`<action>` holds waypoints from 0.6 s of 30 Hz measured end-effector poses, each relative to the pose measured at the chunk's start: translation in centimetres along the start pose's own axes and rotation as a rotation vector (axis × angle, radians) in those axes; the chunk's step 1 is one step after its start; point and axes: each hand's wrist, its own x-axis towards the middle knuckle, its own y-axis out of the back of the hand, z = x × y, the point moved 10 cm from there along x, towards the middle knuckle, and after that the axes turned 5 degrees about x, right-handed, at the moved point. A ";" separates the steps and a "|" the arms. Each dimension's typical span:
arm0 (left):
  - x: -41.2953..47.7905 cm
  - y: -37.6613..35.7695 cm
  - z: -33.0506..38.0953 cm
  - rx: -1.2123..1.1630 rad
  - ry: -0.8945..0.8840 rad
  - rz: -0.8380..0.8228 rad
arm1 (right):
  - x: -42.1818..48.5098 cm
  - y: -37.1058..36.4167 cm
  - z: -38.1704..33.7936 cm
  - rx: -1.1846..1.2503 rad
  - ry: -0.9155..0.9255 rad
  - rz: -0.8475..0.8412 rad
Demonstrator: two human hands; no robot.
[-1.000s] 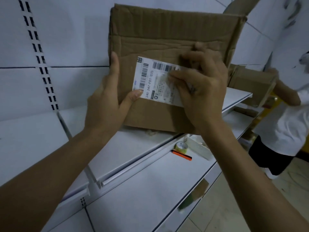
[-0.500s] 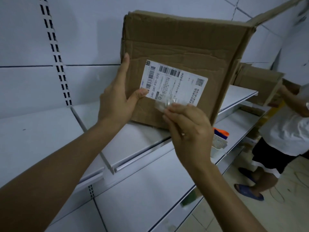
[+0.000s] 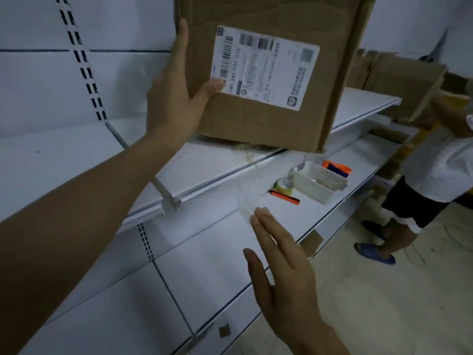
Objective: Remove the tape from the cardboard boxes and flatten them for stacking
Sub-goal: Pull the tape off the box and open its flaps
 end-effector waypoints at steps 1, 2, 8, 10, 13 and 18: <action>0.0 -0.1 -0.3 -0.006 0.010 -0.002 | -0.7 -0.6 0.5 0.049 -0.084 -0.086; 0.1 0.0 -0.8 -0.017 0.028 -0.003 | -1.6 -1.7 1.1 0.110 -0.209 -0.204; 0.4 -0.1 -2.4 -0.041 0.091 -0.019 | -4.7 -2.0 0.1 0.064 -0.099 -0.417; -0.2 -0.2 -2.0 -0.014 0.078 -0.021 | -1.5 3.3 -1.1 -0.097 0.170 -0.053; -0.7 0.6 -1.6 0.107 0.085 0.040 | 4.3 6.2 1.3 -0.253 0.285 0.066; -1.5 1.5 3.3 0.467 -0.142 0.135 | 12.9 5.5 4.5 -0.574 0.517 -0.050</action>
